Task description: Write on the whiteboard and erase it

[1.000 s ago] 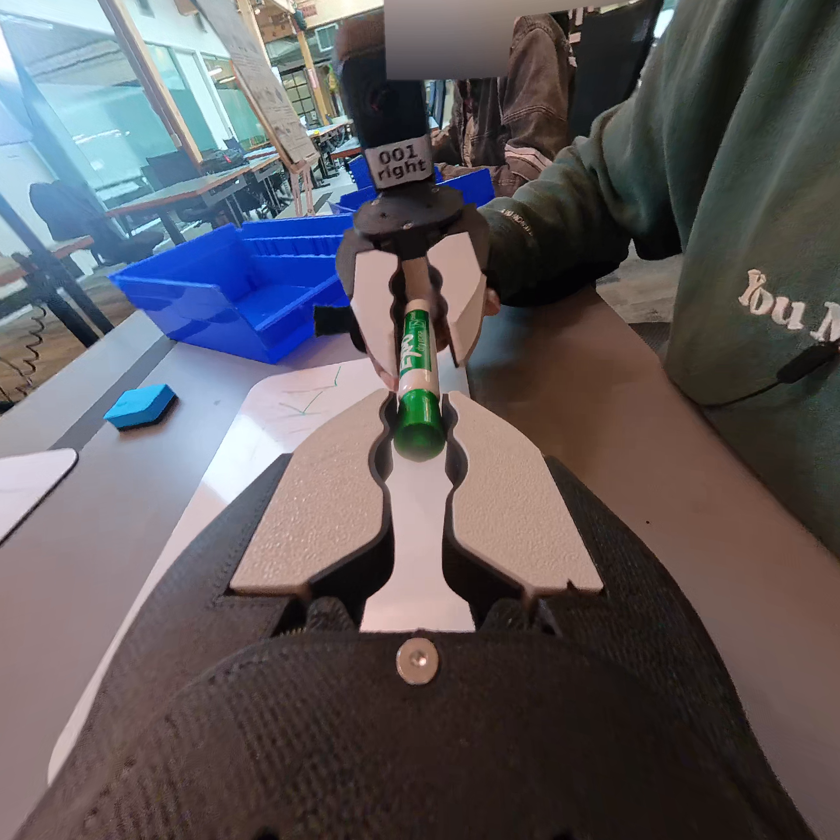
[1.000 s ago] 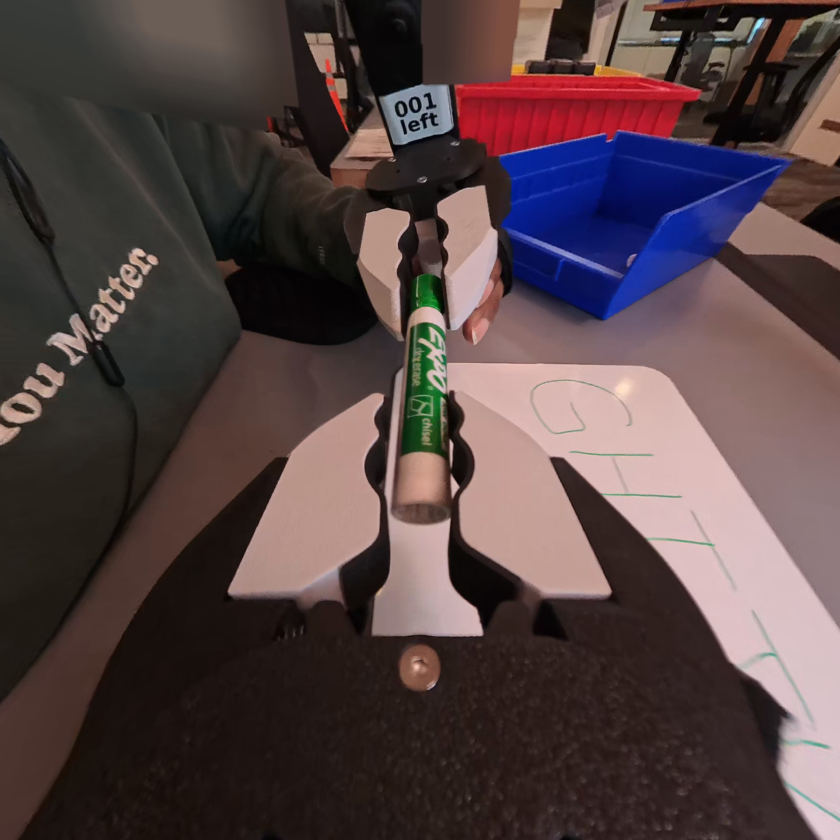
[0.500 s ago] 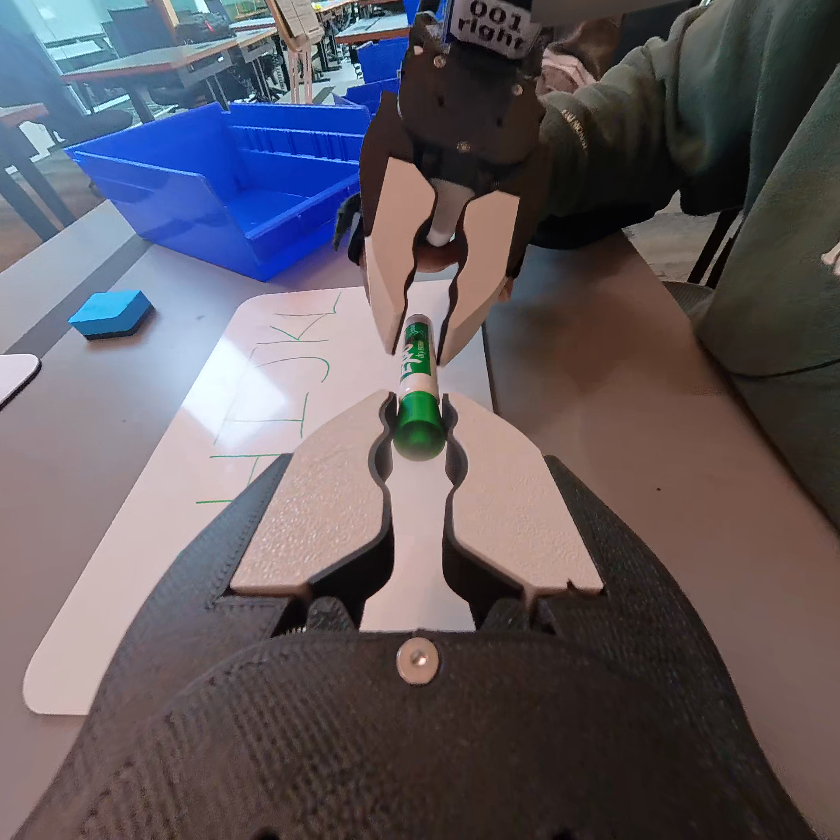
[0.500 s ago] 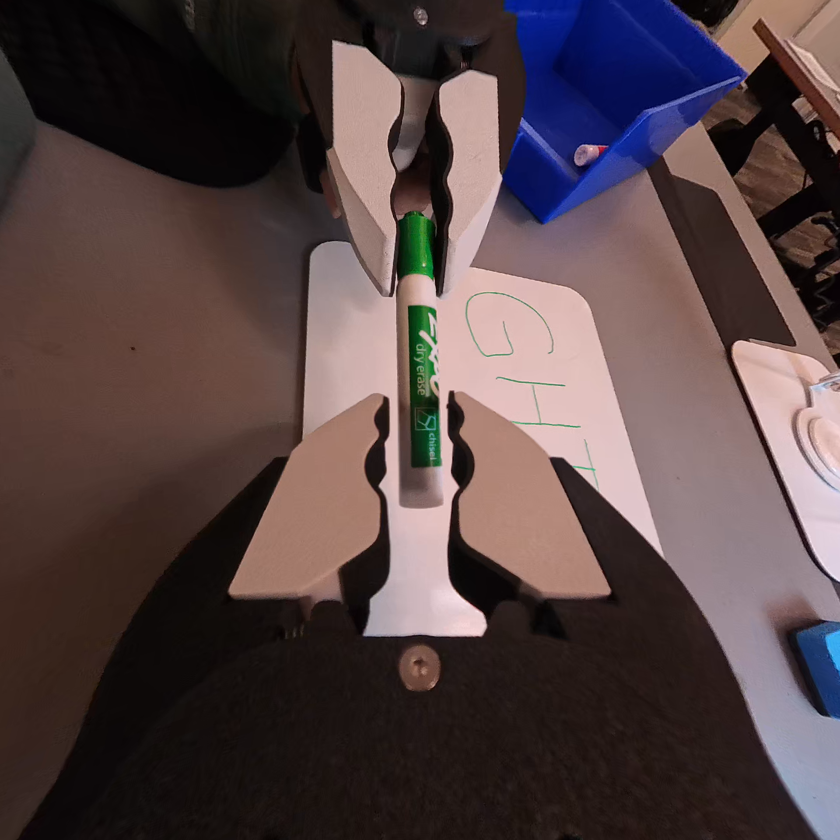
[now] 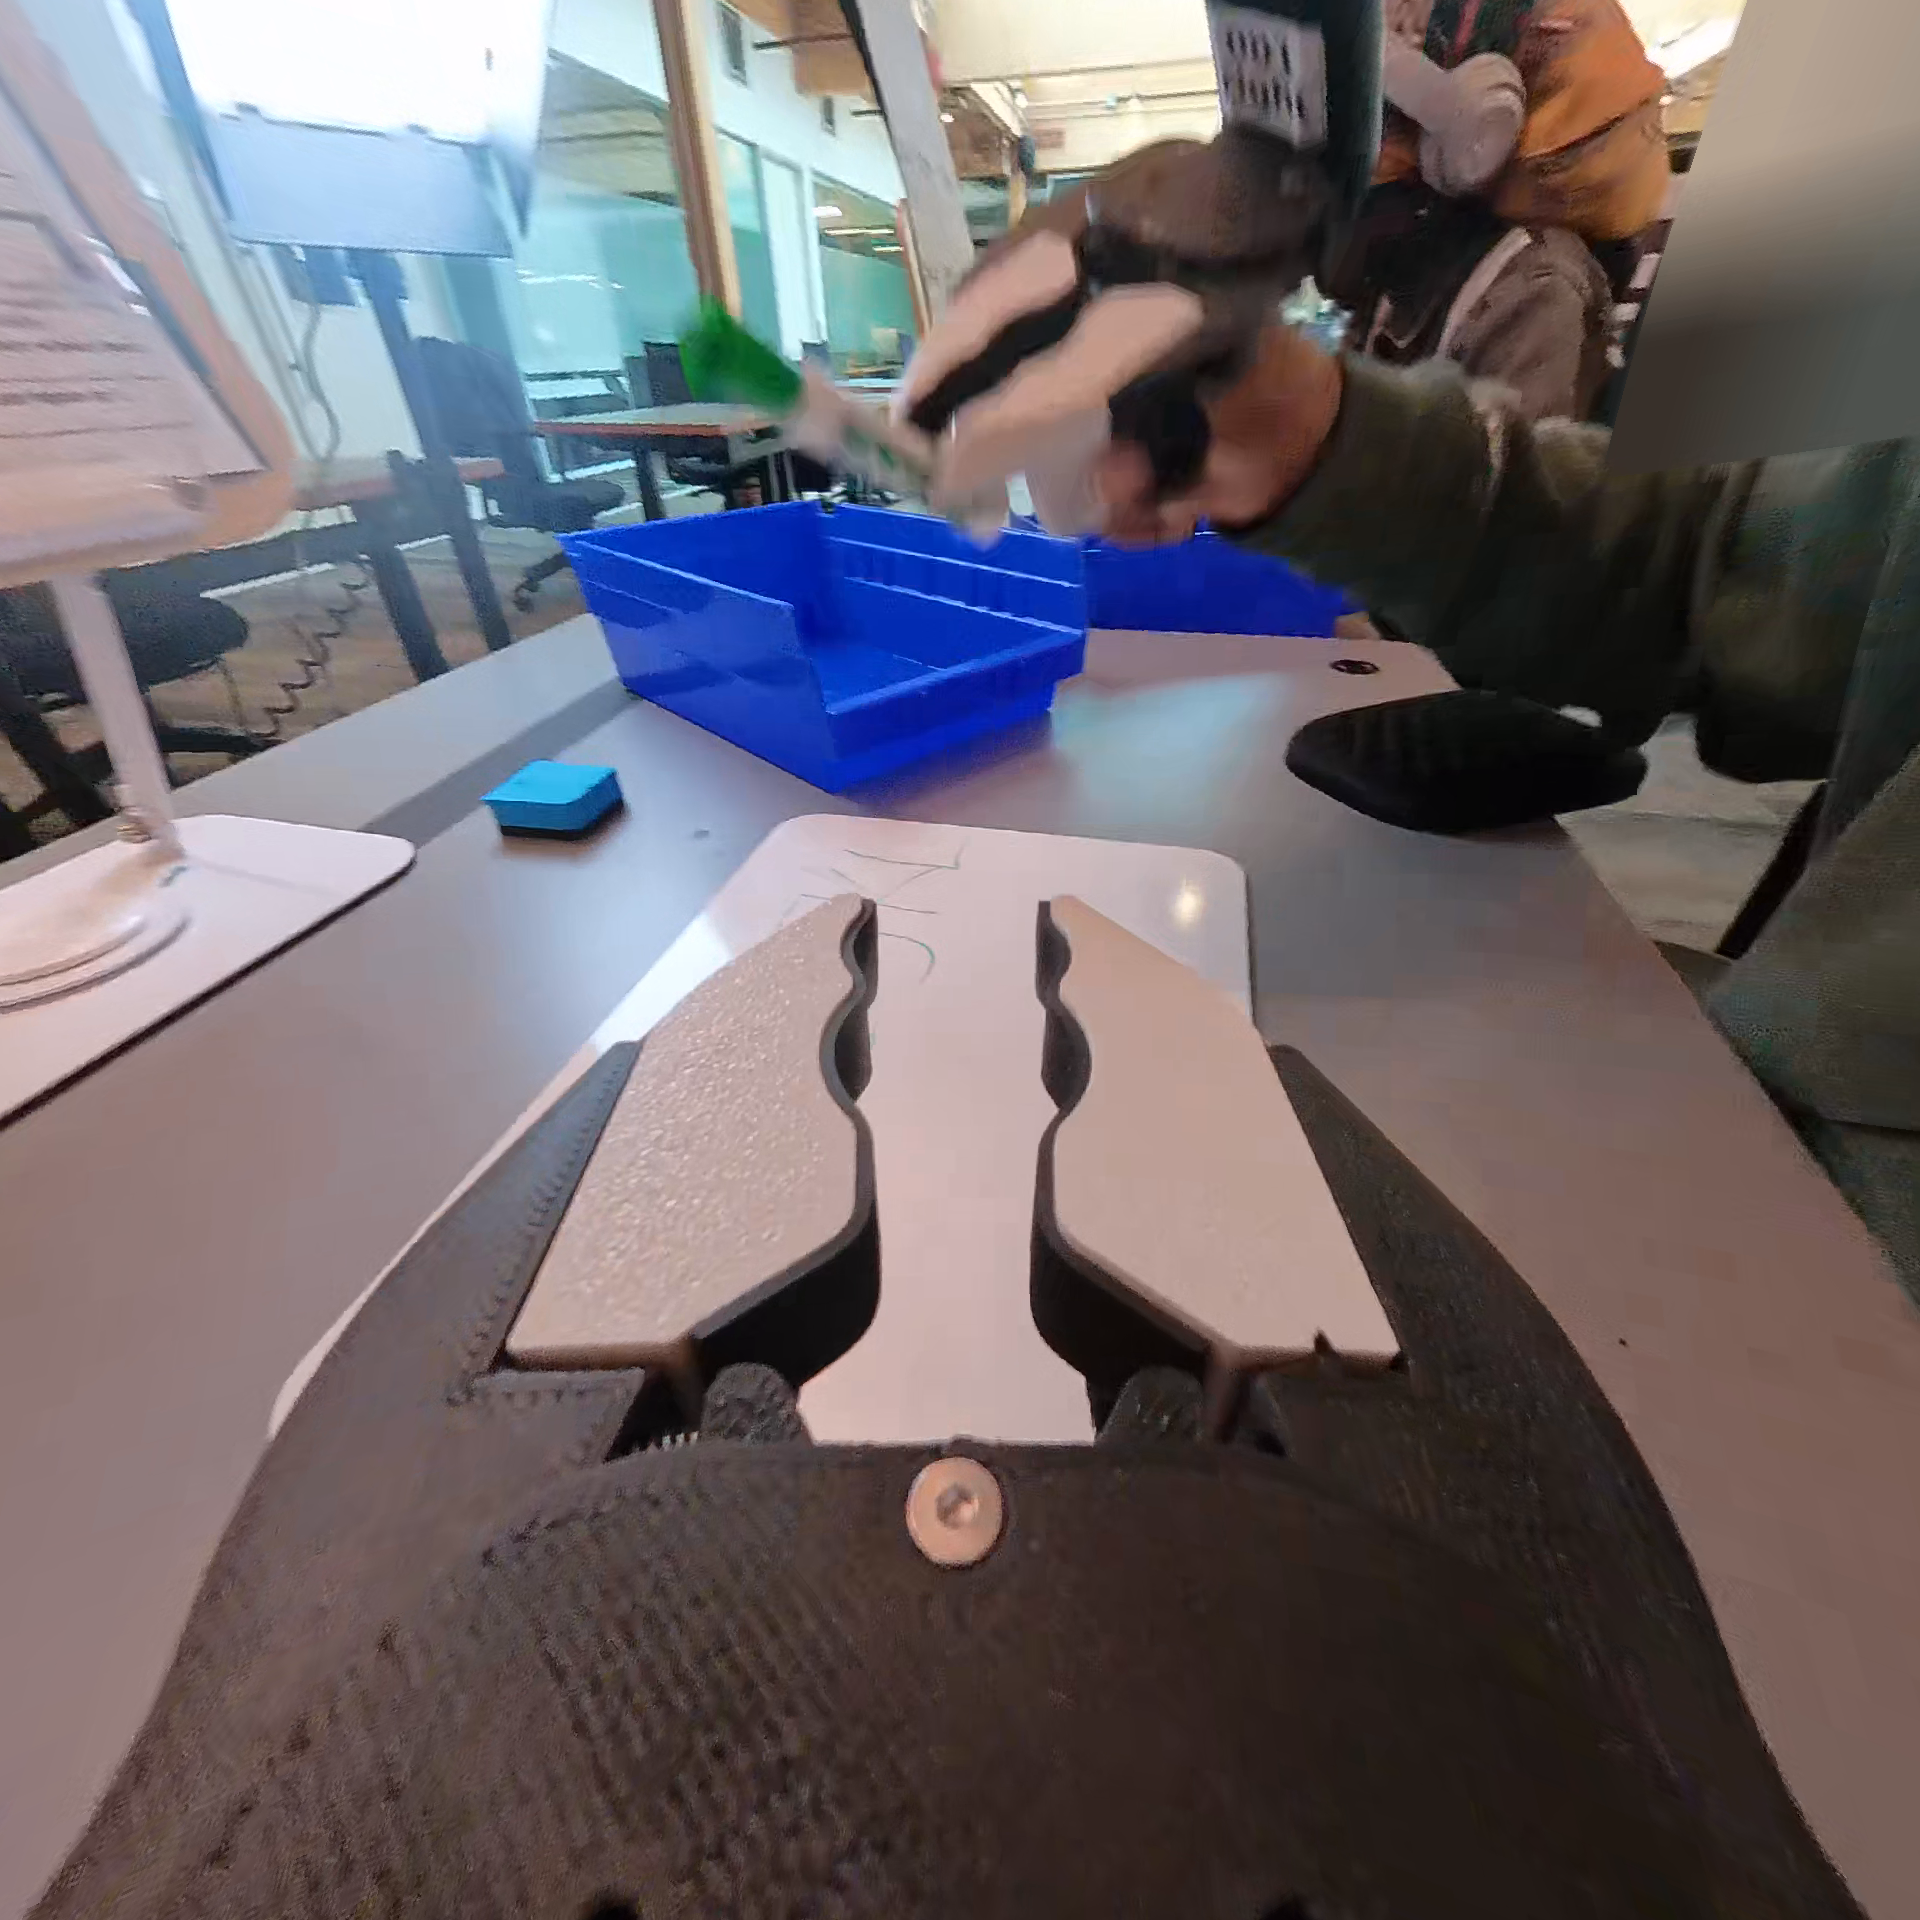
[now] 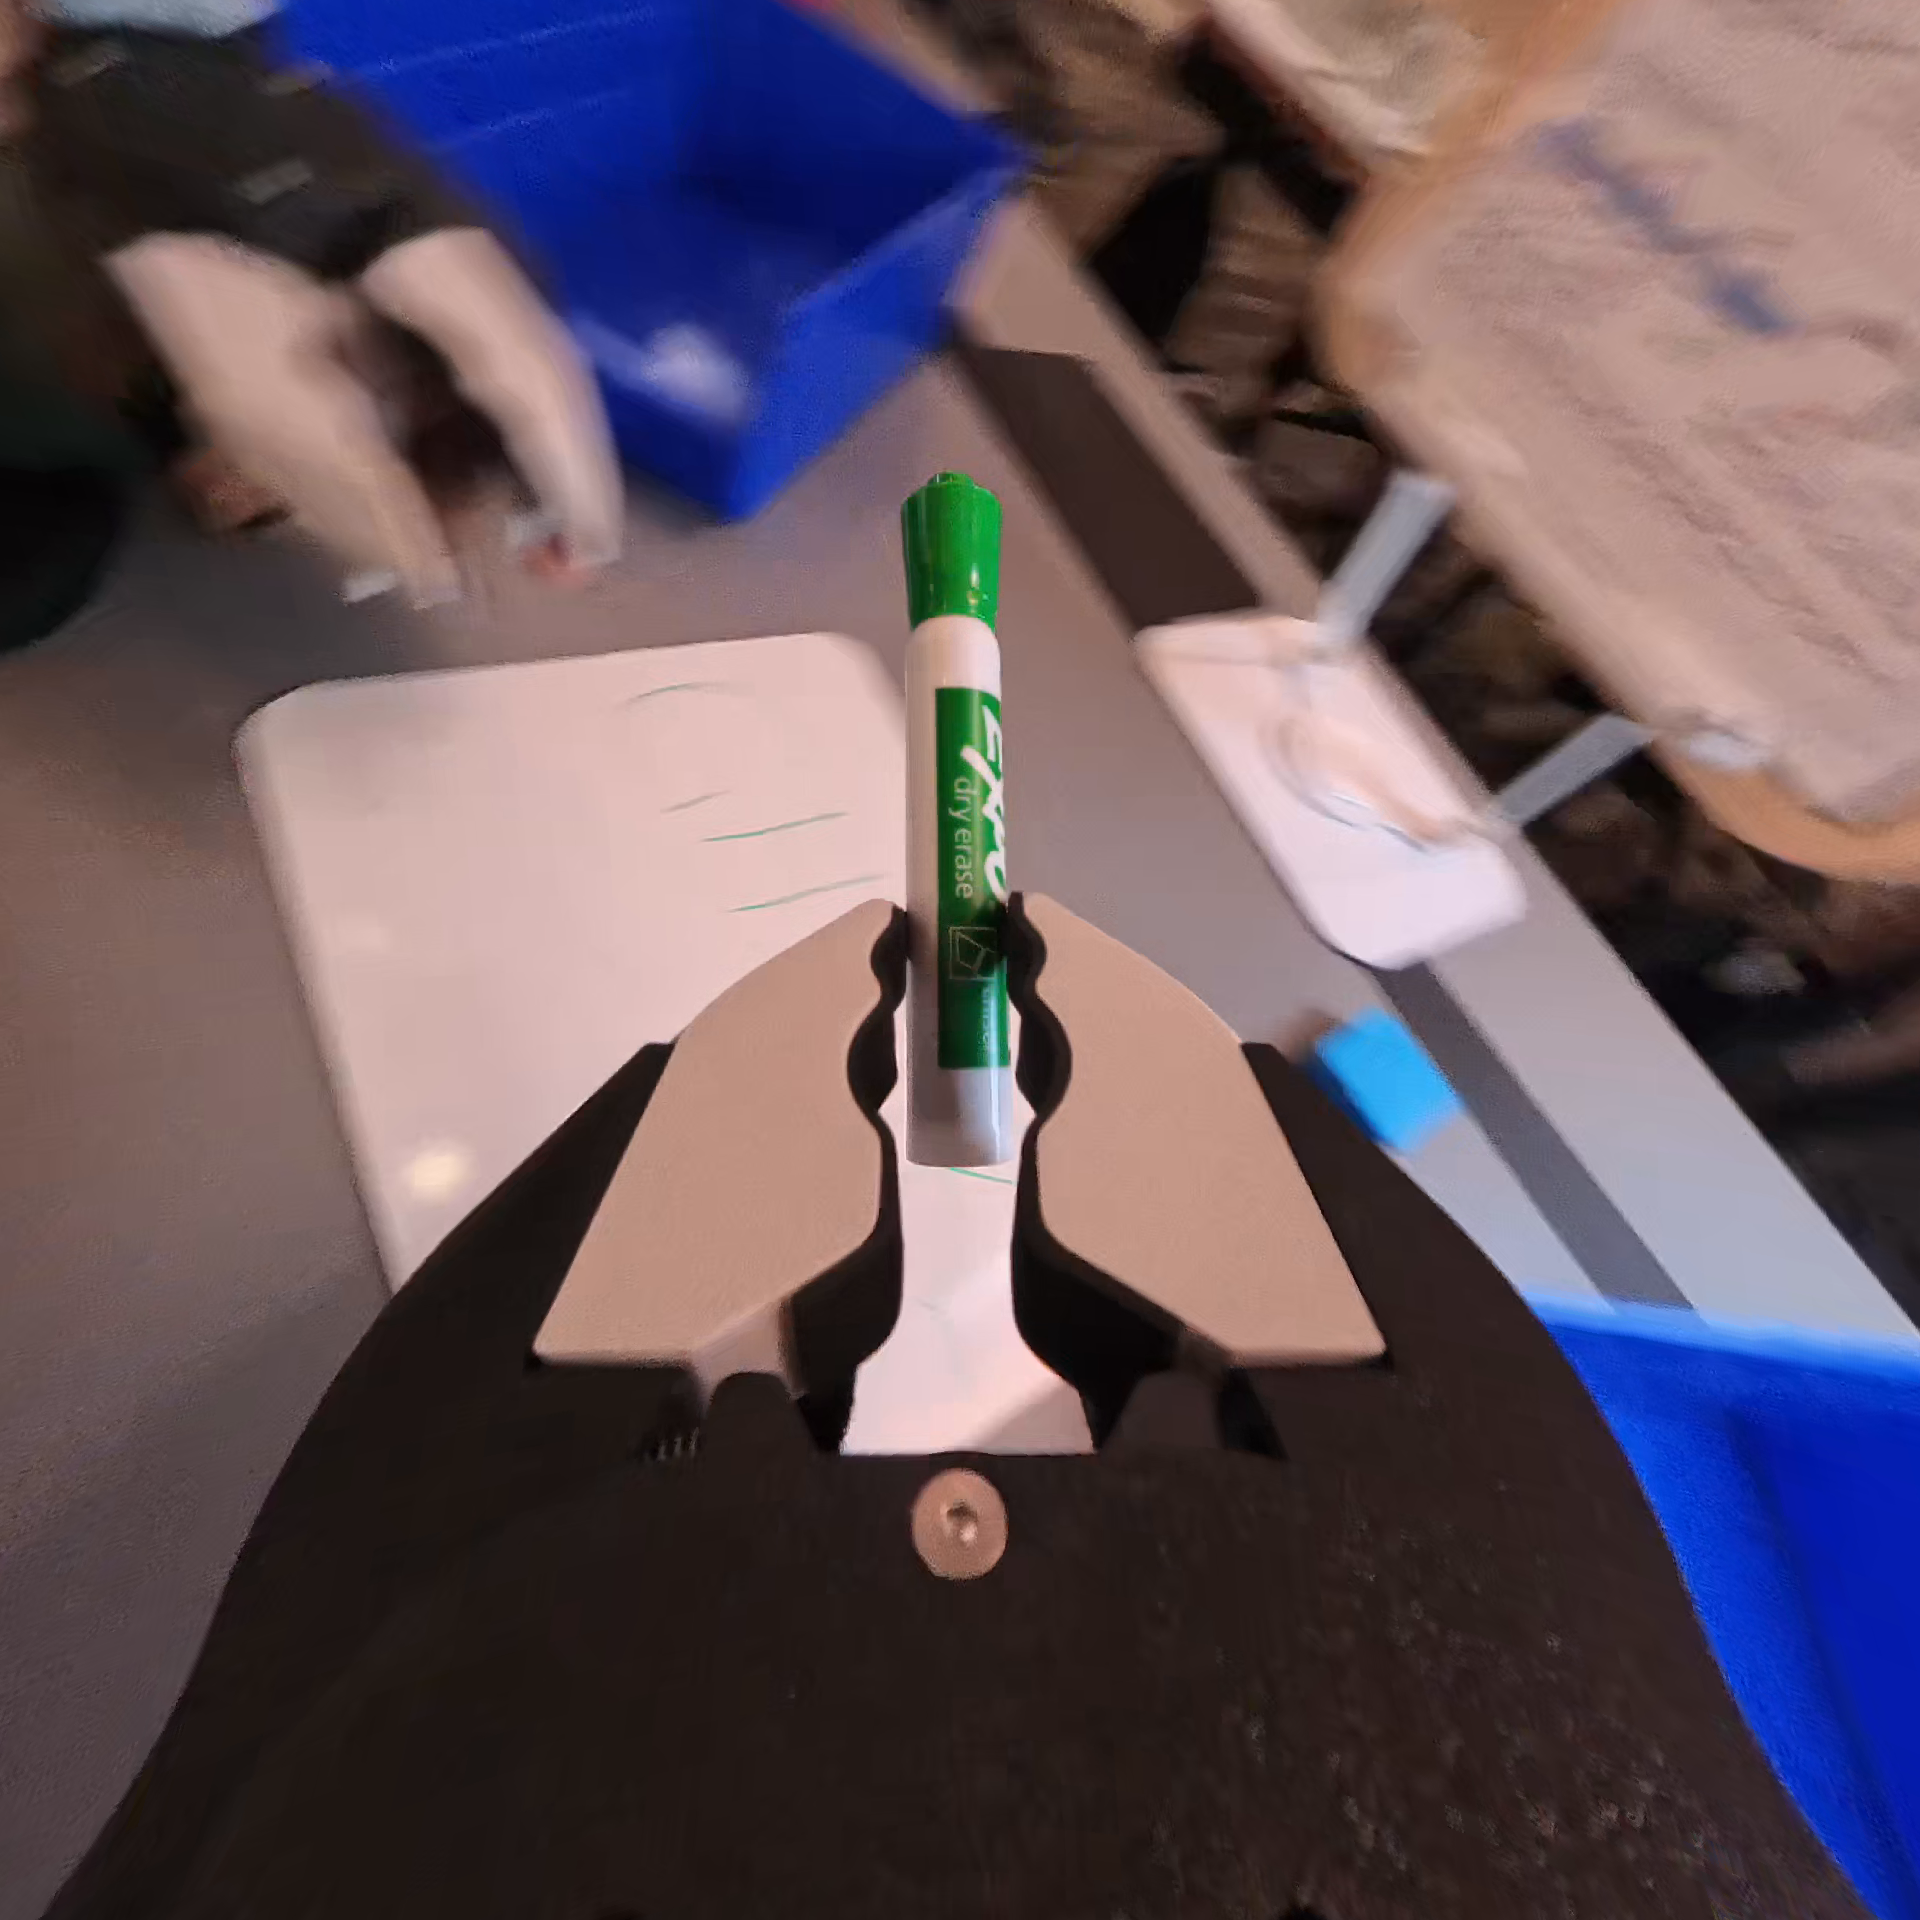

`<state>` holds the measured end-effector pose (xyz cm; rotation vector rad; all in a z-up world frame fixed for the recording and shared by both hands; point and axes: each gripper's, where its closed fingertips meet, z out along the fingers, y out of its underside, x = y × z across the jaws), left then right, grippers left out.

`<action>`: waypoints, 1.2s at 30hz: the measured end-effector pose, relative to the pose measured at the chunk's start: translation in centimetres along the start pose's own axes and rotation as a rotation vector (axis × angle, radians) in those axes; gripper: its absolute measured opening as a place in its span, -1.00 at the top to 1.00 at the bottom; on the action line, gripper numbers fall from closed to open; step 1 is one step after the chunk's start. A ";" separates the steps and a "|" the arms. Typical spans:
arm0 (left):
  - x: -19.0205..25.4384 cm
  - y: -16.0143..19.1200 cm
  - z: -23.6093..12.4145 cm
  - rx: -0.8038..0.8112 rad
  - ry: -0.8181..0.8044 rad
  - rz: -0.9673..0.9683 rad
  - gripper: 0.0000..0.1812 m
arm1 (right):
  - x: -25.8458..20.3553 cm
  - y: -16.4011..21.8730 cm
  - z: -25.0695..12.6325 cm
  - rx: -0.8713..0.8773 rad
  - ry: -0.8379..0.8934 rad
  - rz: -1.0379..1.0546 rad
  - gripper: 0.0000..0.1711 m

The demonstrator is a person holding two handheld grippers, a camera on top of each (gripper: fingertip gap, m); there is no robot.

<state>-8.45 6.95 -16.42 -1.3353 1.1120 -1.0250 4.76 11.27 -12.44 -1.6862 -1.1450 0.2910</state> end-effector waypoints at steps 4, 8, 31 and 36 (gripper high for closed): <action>-0.9 1.0 -0.1 -0.019 -0.048 0.027 0.79 | 14.6 2.9 -5.6 -0.140 0.366 0.327 0.79; -0.6 1.6 0.1 -0.045 -0.041 0.036 0.85 | 23.1 12.6 -7.3 -0.338 0.559 0.669 0.79; -1.5 2.0 -0.4 -0.069 -0.090 0.080 0.91 | 25.2 12.6 -3.3 -0.229 0.604 0.643 0.39; -2.1 2.3 -0.5 -0.074 -0.106 0.064 0.92 | 18.9 3.6 -0.3 -0.207 0.305 0.306 0.39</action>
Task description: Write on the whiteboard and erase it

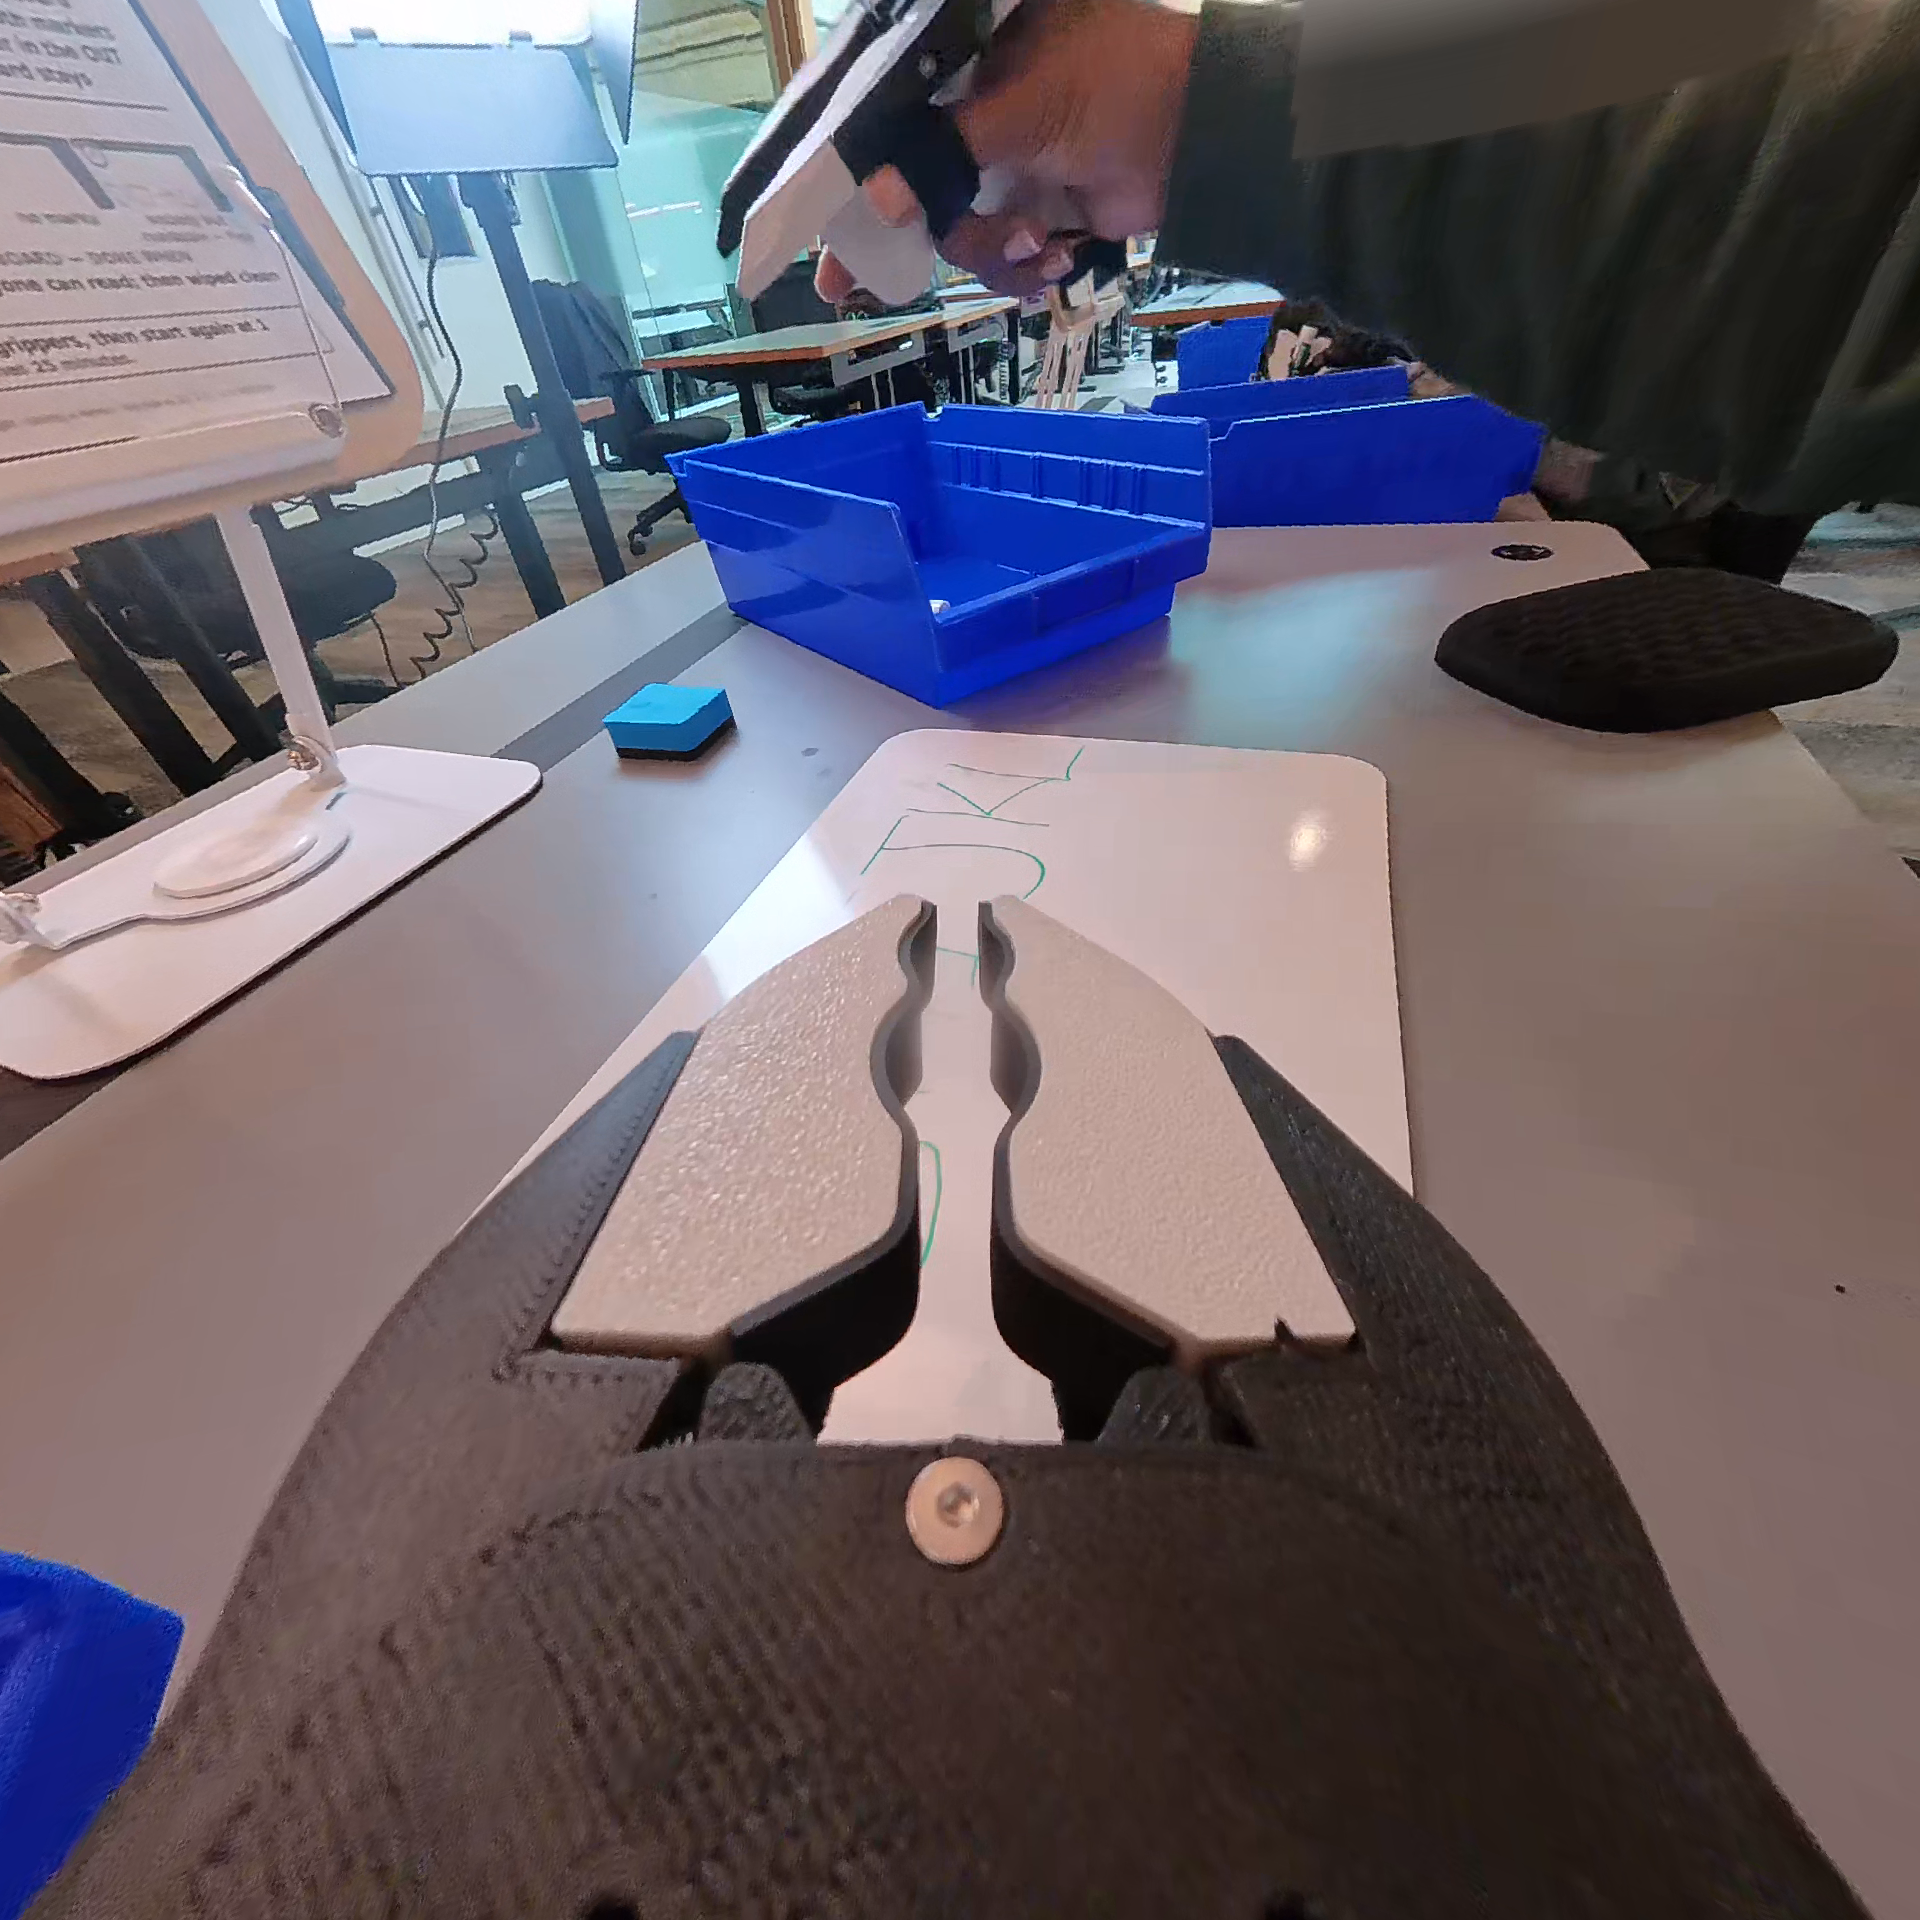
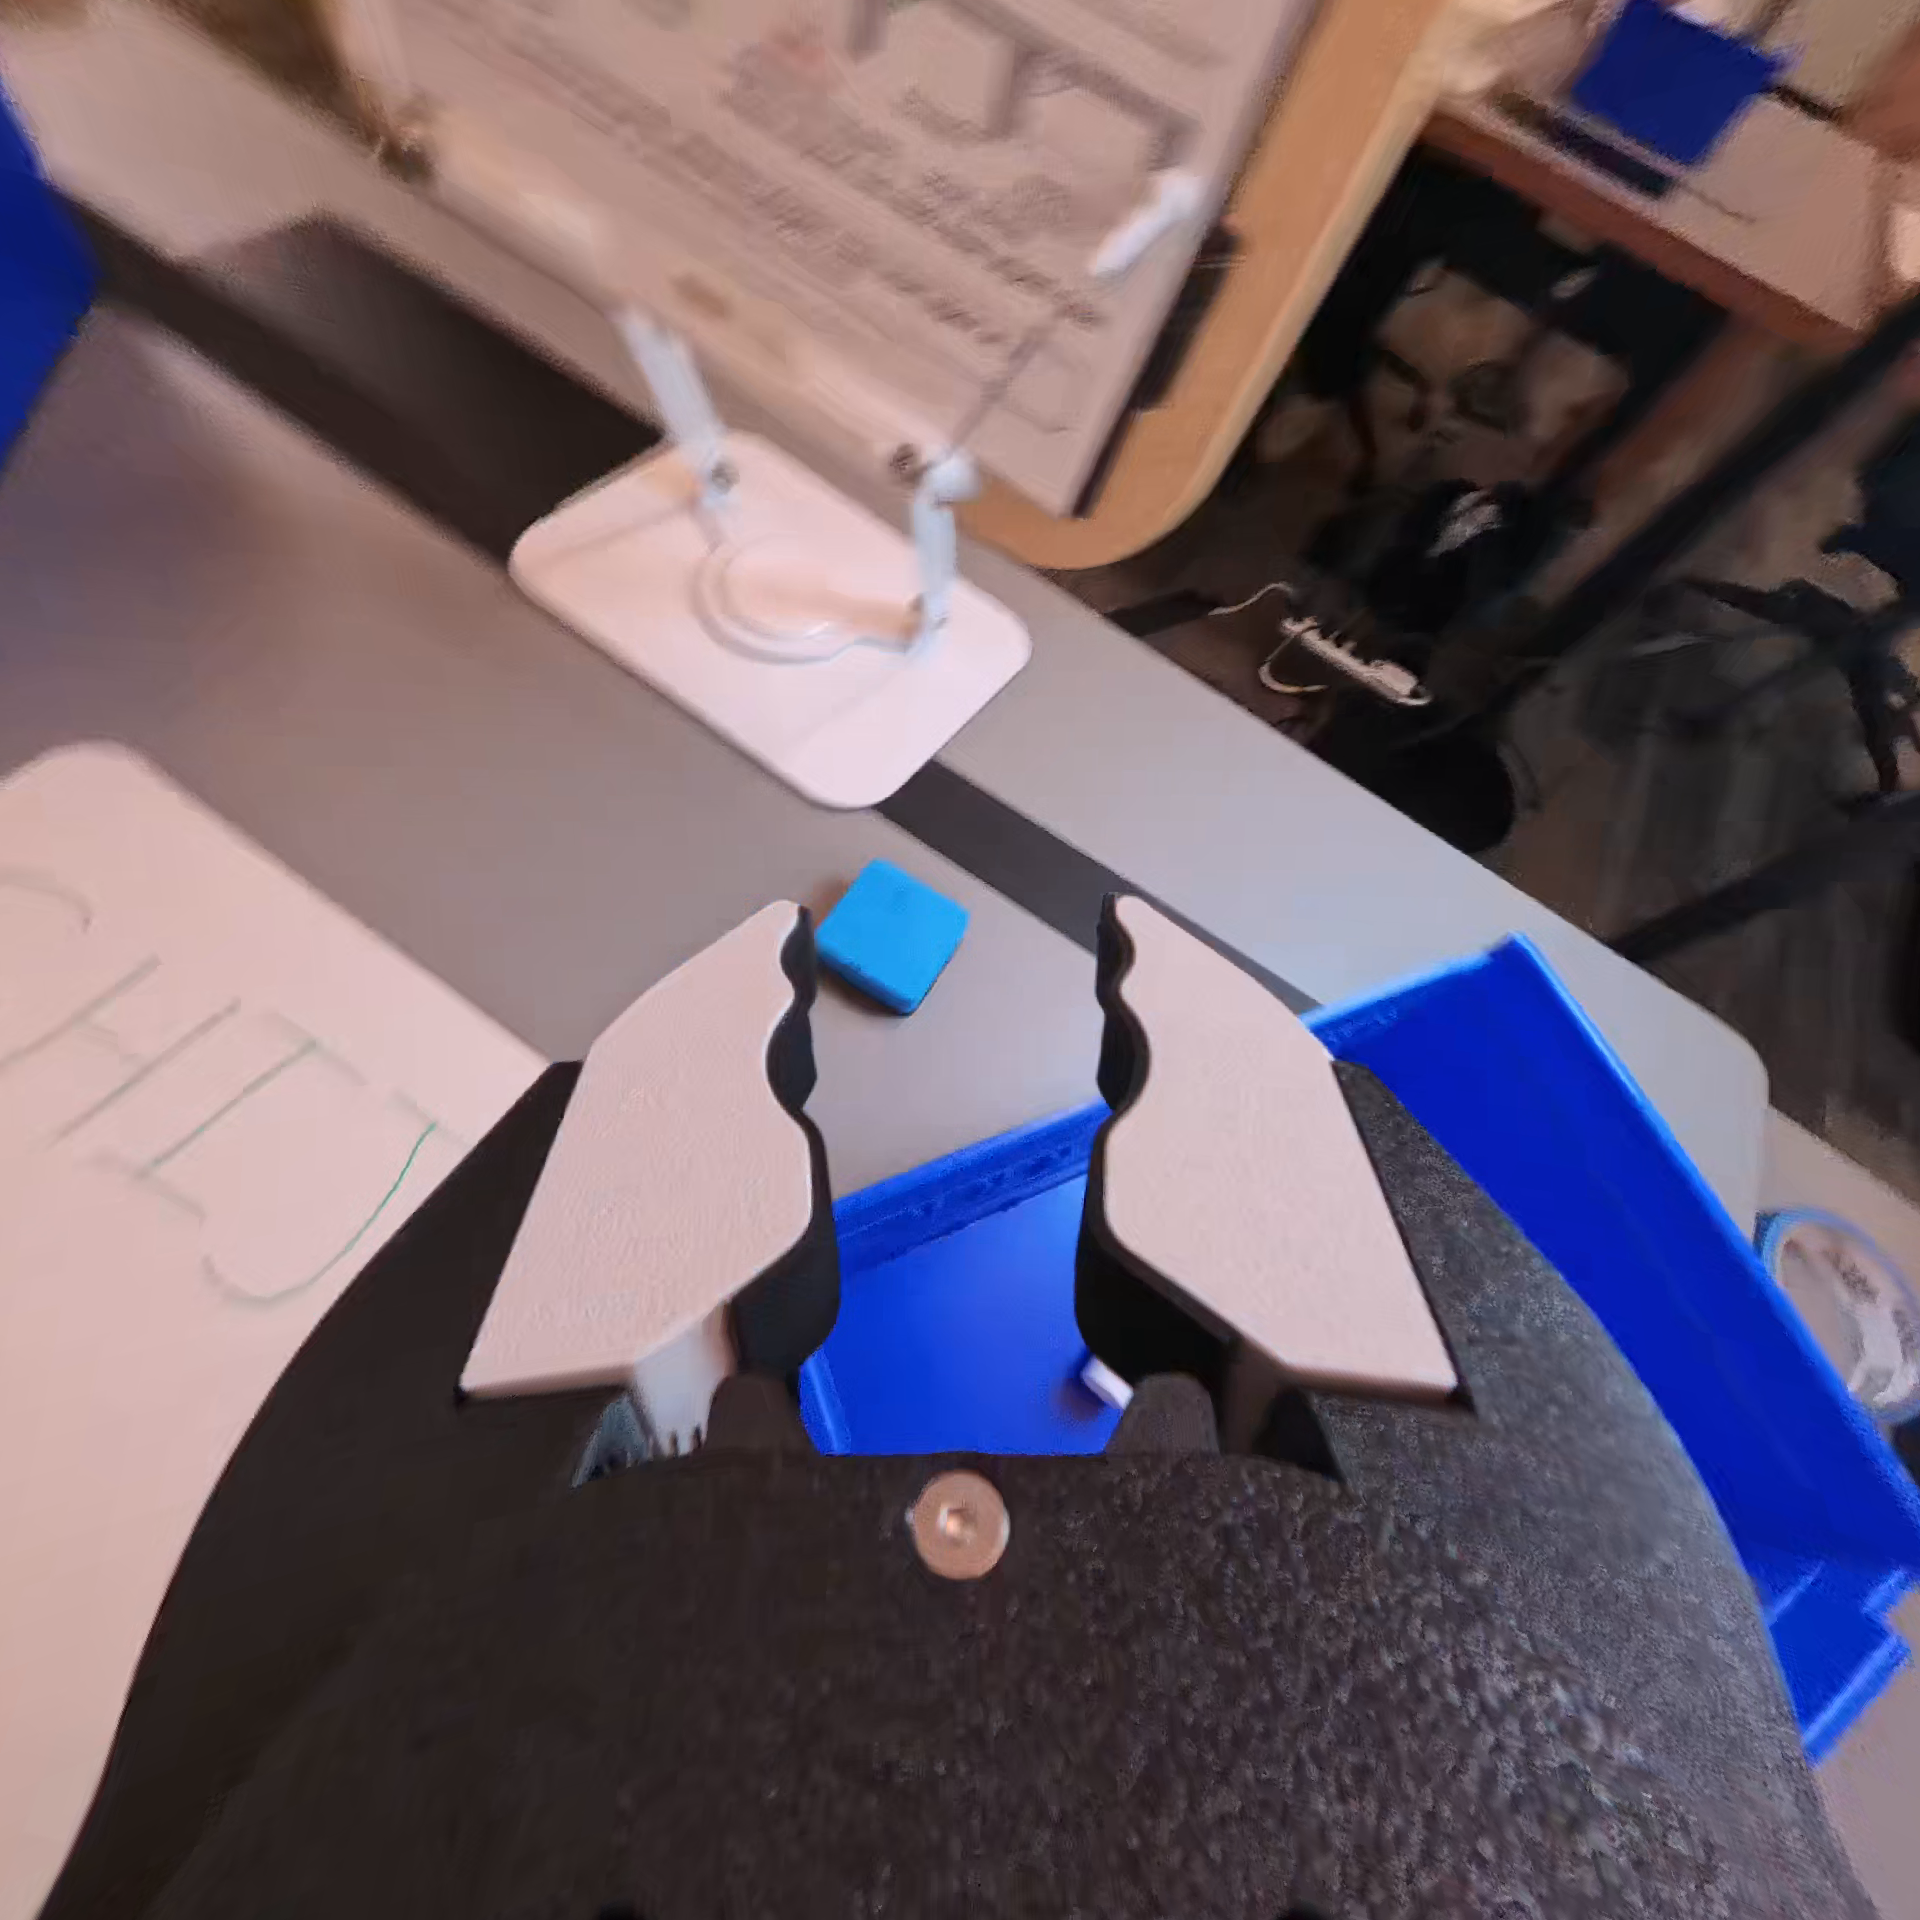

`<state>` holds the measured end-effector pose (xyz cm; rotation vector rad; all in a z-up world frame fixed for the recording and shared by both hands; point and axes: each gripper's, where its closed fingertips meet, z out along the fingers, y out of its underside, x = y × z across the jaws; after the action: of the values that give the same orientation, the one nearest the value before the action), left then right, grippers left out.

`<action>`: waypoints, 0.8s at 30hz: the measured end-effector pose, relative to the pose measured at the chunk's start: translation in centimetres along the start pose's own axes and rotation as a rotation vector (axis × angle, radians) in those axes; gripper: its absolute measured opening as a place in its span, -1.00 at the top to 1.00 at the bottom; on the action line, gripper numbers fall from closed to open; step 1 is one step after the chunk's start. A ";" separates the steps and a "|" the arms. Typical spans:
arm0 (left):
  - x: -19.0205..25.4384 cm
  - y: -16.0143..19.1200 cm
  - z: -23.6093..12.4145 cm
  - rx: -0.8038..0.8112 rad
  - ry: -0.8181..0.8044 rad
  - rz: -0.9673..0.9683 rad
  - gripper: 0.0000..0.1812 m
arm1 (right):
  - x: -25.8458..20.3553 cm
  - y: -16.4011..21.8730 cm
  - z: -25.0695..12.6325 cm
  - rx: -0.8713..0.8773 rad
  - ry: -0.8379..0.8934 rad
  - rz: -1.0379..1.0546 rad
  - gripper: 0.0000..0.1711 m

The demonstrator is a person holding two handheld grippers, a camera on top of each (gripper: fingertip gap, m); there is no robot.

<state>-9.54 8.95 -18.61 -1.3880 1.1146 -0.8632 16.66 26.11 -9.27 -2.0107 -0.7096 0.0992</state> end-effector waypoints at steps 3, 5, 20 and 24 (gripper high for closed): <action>0.1 0.1 0.0 -0.003 0.003 0.004 0.92 | -4.0 1.5 2.7 -0.213 -0.155 -0.202 0.35; 0.2 0.0 -0.1 -0.002 0.006 0.015 0.92 | -4.8 3.5 5.0 -0.363 -0.217 -0.364 0.33; 0.4 1.0 0.1 -0.011 0.076 -0.033 0.94 | -2.4 10.8 15.4 -0.718 -0.511 -0.646 0.29; 0.4 1.1 0.2 -0.013 0.084 -0.047 0.94 | -2.7 11.0 16.0 -0.697 -0.551 -0.628 0.37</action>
<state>-9.38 8.68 -19.72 -1.4035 1.1573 -0.9573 13.72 33.04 -27.38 -2.3043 -1.9066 0.0315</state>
